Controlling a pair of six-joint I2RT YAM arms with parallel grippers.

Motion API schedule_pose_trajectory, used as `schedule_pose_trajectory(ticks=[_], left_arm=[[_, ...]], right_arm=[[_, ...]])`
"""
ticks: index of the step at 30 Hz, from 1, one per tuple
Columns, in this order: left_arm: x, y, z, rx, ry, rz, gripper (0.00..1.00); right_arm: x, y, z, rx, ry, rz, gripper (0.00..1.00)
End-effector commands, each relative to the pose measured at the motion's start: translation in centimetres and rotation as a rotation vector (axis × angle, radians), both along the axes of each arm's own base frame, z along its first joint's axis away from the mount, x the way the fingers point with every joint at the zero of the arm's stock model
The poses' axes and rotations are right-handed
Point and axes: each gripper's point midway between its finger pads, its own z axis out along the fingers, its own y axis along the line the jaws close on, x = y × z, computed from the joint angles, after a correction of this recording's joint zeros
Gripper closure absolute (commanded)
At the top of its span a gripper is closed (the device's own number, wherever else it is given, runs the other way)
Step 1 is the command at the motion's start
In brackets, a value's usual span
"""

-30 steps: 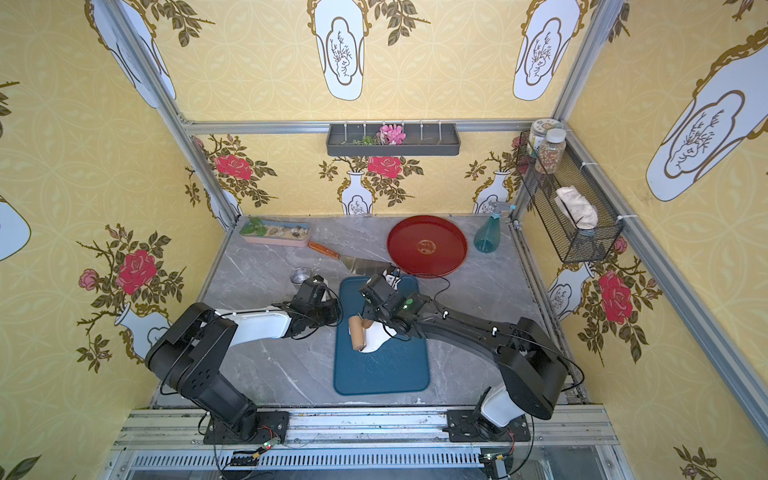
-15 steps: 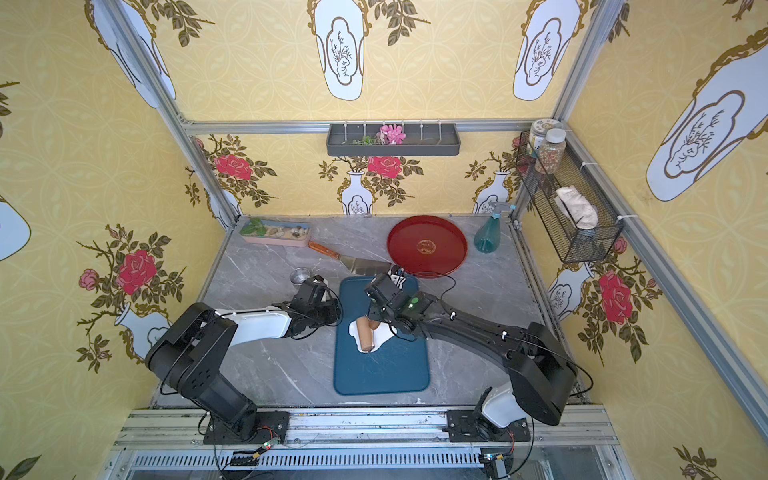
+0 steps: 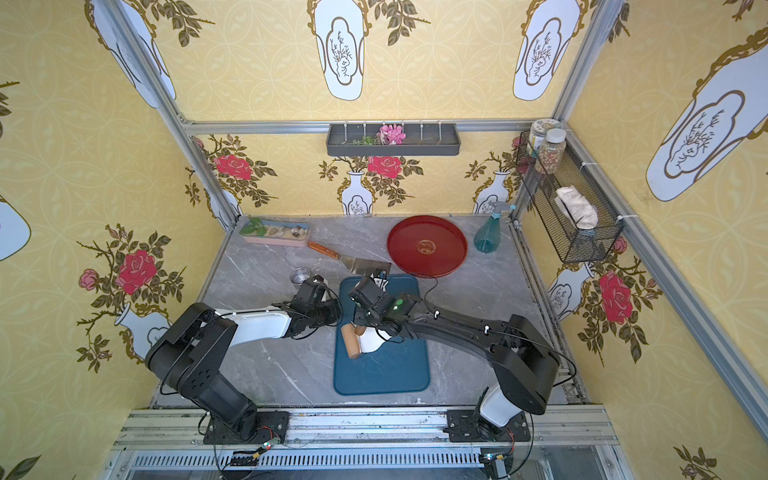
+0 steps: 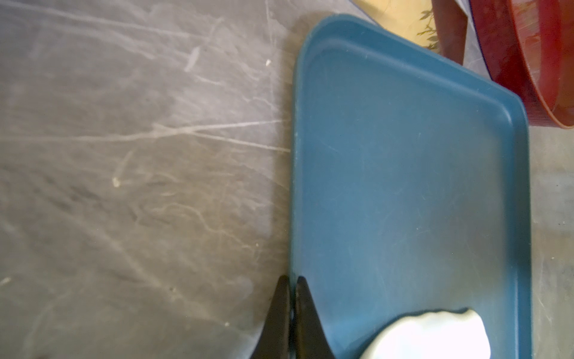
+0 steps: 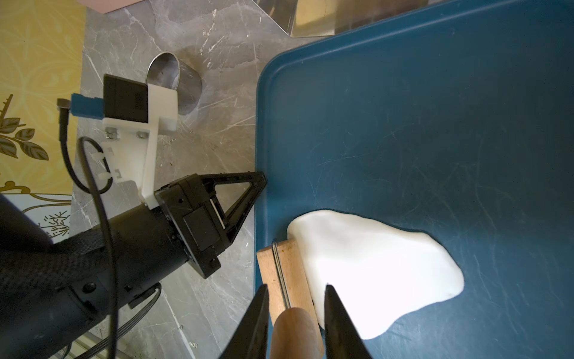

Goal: Roll out the dumpling wrappers from the dough
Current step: Flatten out the dough on the work surface.

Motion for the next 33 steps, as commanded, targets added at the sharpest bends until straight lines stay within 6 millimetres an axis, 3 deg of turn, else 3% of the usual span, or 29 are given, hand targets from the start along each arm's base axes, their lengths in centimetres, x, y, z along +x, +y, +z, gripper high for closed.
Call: schedule_pose_trajectory(ticks=[1, 6, 16, 21, 28, 33], left_arm=[[-2.1, 1.9, -2.2, 0.092, 0.099, 0.006, 1.0], [-2.2, 2.0, -2.2, 0.095, 0.096, 0.006, 1.0], [-2.1, 2.0, -2.2, 0.095, 0.096, 0.007, 1.0], [-2.2, 1.9, -2.2, 0.095, 0.097, 0.006, 1.0], [-2.2, 1.9, -2.3, 0.094, 0.099, 0.005, 1.0], [-2.2, 1.9, -2.3, 0.094, 0.099, 0.006, 1.0]], right_arm=[[-1.0, -2.6, -1.3, -0.117, 0.04, -0.003, 1.0], [-0.7, -4.5, -1.1, -0.106, 0.047, -0.038, 1.0], [-0.9, -12.3, -2.7, -0.178, 0.094, -0.163, 1.0], [-1.5, -14.9, -3.1, -0.213, 0.11, -0.199, 1.0], [-1.1, -14.0, -2.0, -0.167, 0.08, -0.192, 1.0], [-0.4, -10.5, -0.6, -0.114, 0.035, -0.144, 1.0]])
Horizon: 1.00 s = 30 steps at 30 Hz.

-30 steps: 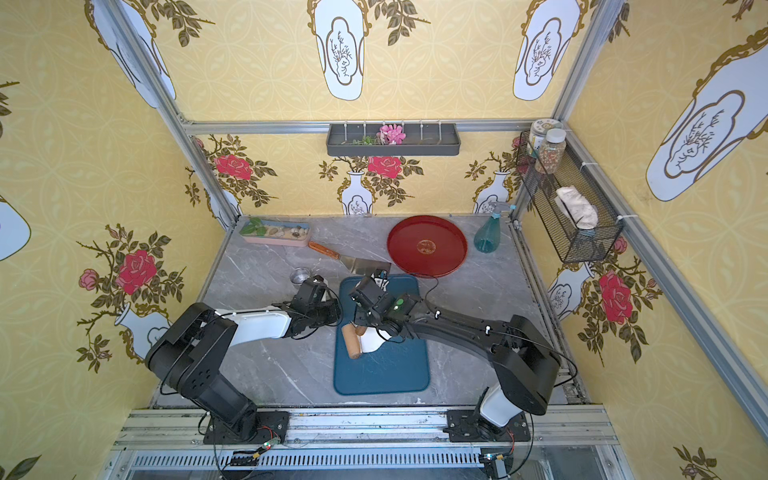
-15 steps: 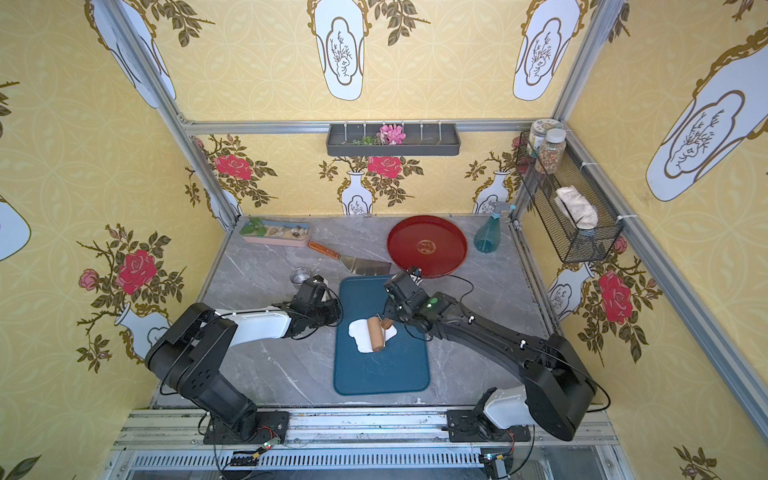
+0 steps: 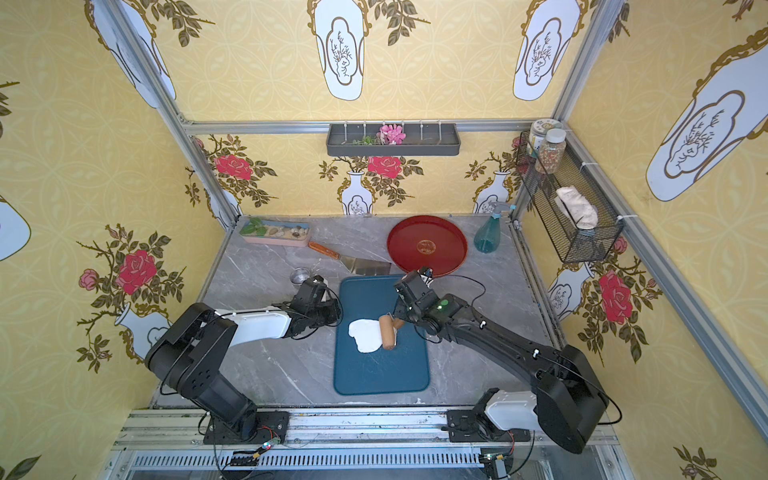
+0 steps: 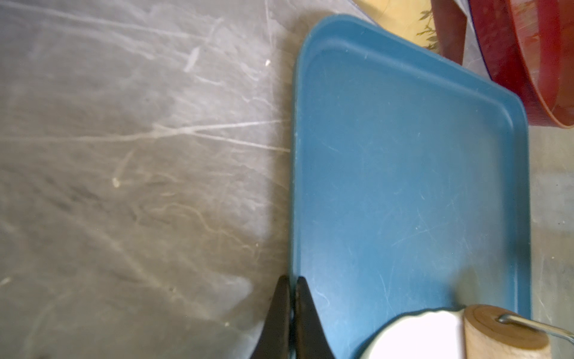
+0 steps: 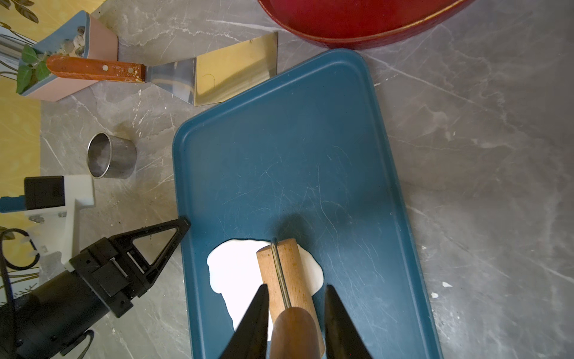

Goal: Roll out the dumpling wrappers from the dough
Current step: Flatten out the dough on the work surface.

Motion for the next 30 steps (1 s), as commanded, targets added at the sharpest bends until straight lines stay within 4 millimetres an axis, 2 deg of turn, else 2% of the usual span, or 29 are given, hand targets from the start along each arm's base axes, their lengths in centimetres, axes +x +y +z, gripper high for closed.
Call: schedule_pose_trajectory(ticks=[1, 6, 9, 13, 21, 27, 30], left_arm=[[-2.1, 1.9, -2.3, 0.092, 0.101, 0.006, 1.0], [-2.1, 1.8, -2.2, 0.088, 0.098, 0.007, 1.0], [-2.2, 1.9, -2.1, 0.089, 0.096, 0.008, 1.0], [-2.2, 1.9, -2.1, 0.089, 0.096, 0.007, 1.0], [-2.1, 1.8, -2.2, 0.088, 0.097, 0.008, 1.0], [-2.1, 1.8, -2.2, 0.088, 0.098, 0.007, 1.0], [-2.1, 1.8, -2.3, 0.088, 0.099, 0.007, 1.0]], right_arm=[[-1.4, 0.8, -0.9, -0.075, 0.048, 0.054, 1.0], [-1.0, 4.9, -1.2, -0.057, 0.049, 0.12, 1.0], [-0.8, 5.7, -2.1, -0.052, 0.074, 0.13, 1.0], [-0.5, 3.3, -3.2, -0.071, 0.104, 0.089, 1.0], [-1.9, -4.3, -5.3, -0.164, 0.174, -0.015, 1.0], [-3.1, -7.5, -5.5, -0.194, 0.211, -0.071, 1.0], [-3.5, -8.4, -5.9, -0.192, 0.245, -0.088, 1.0]])
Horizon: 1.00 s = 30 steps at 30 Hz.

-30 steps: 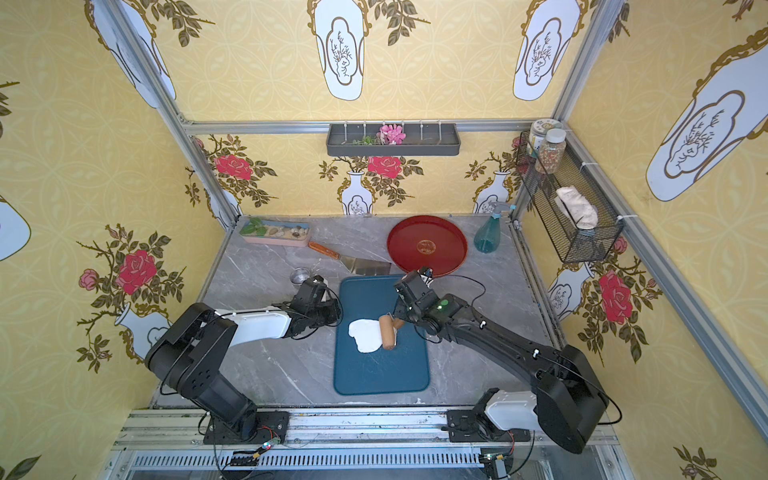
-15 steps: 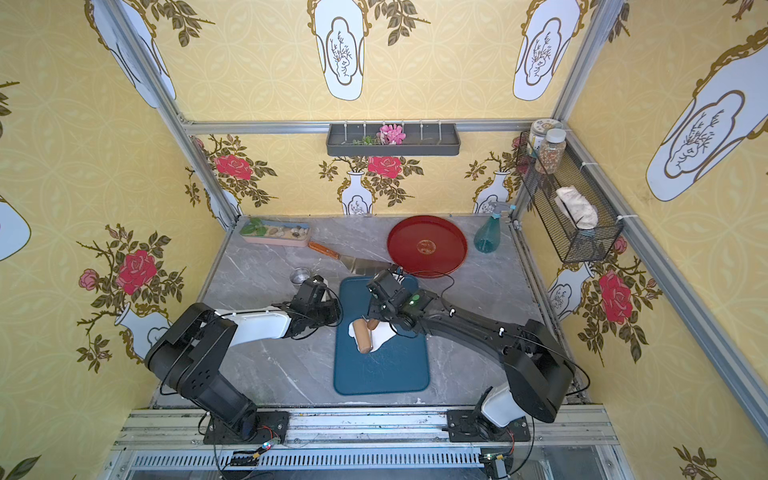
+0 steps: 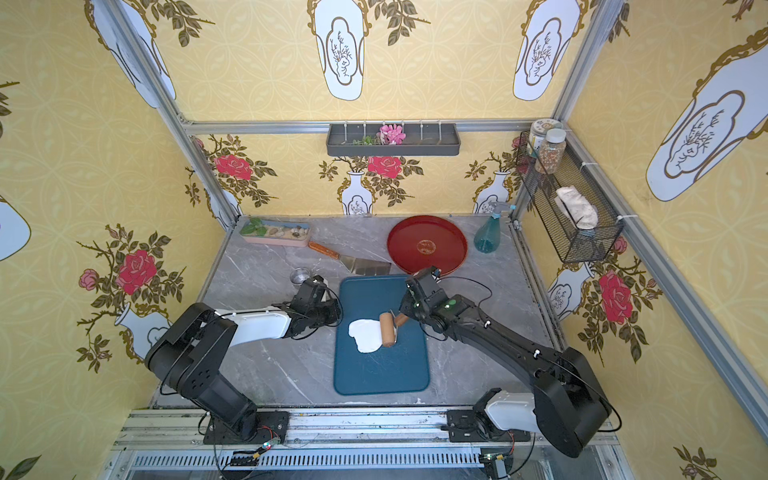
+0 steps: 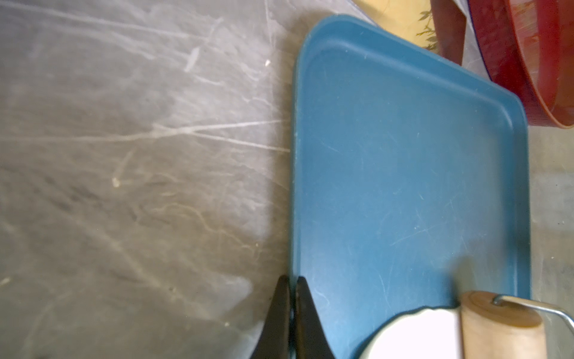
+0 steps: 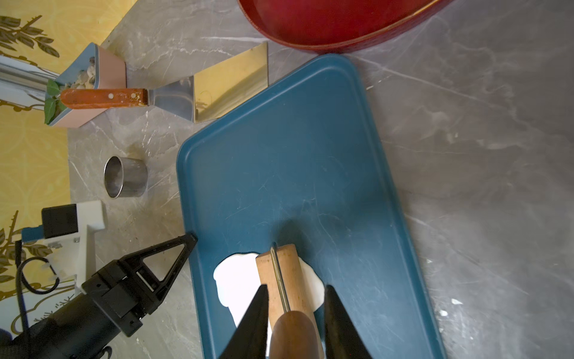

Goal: Roll out the dumpling wrappers from the dough
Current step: Flatten out the dough on the work surface.

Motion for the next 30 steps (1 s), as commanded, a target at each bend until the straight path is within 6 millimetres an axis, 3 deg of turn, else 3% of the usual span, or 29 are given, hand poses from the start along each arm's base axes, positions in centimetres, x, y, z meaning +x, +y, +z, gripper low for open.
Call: schedule_pose_trajectory(ticks=[1, 10, 17, 20, 24, 28, 30], left_arm=[[-2.1, 1.9, -2.3, 0.091, 0.1, 0.007, 1.0], [-2.1, 1.9, -2.4, 0.093, 0.102, 0.009, 1.0], [-2.1, 1.8, -2.4, 0.093, 0.1, 0.008, 1.0], [-2.1, 1.8, -2.4, 0.091, 0.104, 0.006, 1.0], [-2.1, 1.7, -2.4, 0.087, 0.105, 0.003, 1.0], [-2.1, 1.7, -2.3, 0.085, 0.101, 0.002, 1.0], [-2.1, 1.7, -2.2, 0.084, 0.099, 0.003, 1.0]], right_arm=[[-5.0, -5.7, -4.2, -0.271, 0.224, 0.011, 1.0], [-6.2, -7.4, -4.2, -0.274, 0.26, -0.018, 1.0], [-4.9, -7.3, -0.8, -0.216, 0.125, -0.021, 1.0], [-3.3, -5.7, 2.1, -0.127, -0.009, 0.013, 1.0], [-1.3, -2.2, 6.4, 0.021, -0.179, 0.094, 1.0], [-0.3, 2.6, 9.0, 0.071, -0.261, 0.187, 1.0], [0.0, 5.2, 9.1, 0.059, -0.264, 0.236, 1.0]])
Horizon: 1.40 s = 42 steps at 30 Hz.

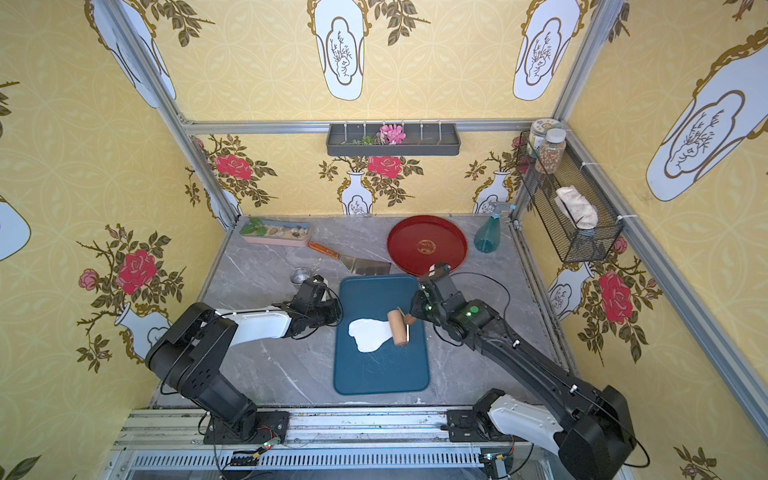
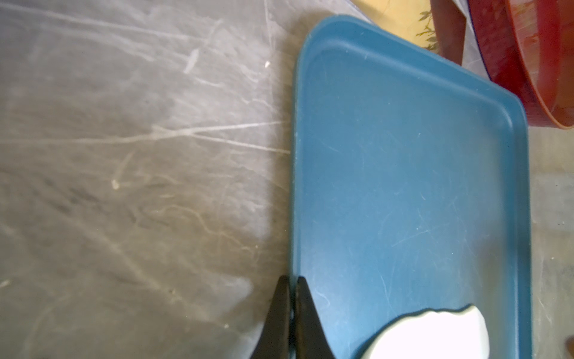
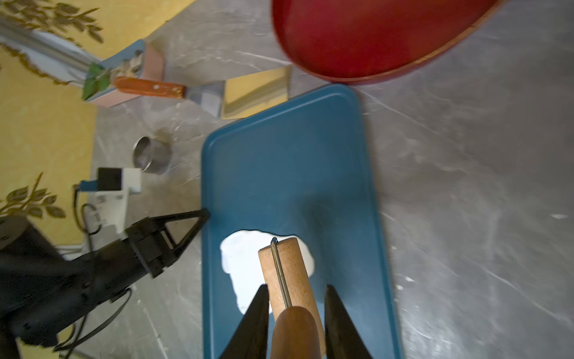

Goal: Roll out the dumpling wrappers from the dough
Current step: Flatten out the dough on the work surface.

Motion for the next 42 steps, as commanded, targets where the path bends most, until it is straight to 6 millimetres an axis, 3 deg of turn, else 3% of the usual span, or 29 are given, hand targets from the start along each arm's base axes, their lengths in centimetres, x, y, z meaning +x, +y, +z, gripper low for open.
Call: schedule_pose_trajectory(ticks=[1, 5, 8, 13, 16, 21, 28, 35, 42], left_arm=[[-2.2, 1.8, -2.2, 0.085, 0.102, 0.005, 1.0], [-2.2, 1.7, -2.2, 0.084, 0.103, 0.003, 1.0], [-2.2, 1.8, -2.3, 0.085, 0.103, 0.002, 1.0], [-2.2, 1.7, -2.3, 0.084, 0.104, 0.002, 1.0], [-2.2, 1.7, -2.3, 0.082, 0.104, 0.001, 1.0], [-2.2, 1.7, -2.2, 0.084, 0.103, 0.002, 1.0], [-2.2, 1.7, -2.2, 0.084, 0.101, 0.001, 1.0], [-2.2, 1.7, -2.2, 0.084, 0.103, 0.002, 1.0], [-2.2, 1.8, -2.3, 0.089, 0.101, 0.007, 1.0]], right_arm=[[1.8, 4.9, 2.6, 0.059, -0.094, 0.077, 1.0], [2.8, 8.8, 1.2, 0.062, -0.03, 0.12, 1.0], [3.5, 10.5, 0.0, 0.056, 0.012, 0.129, 1.0], [3.9, 11.2, -2.3, 0.027, 0.095, 0.118, 1.0], [3.9, 10.6, -3.6, -0.002, 0.15, 0.098, 1.0], [3.8, 8.5, -6.4, -0.003, 0.262, 0.055, 1.0], [2.7, 3.5, -9.0, -0.062, 0.339, -0.02, 1.0], [1.2, -2.6, -10.1, -0.112, 0.368, -0.117, 1.0], [-0.5, -6.9, -10.6, -0.148, 0.399, -0.178, 1.0]])
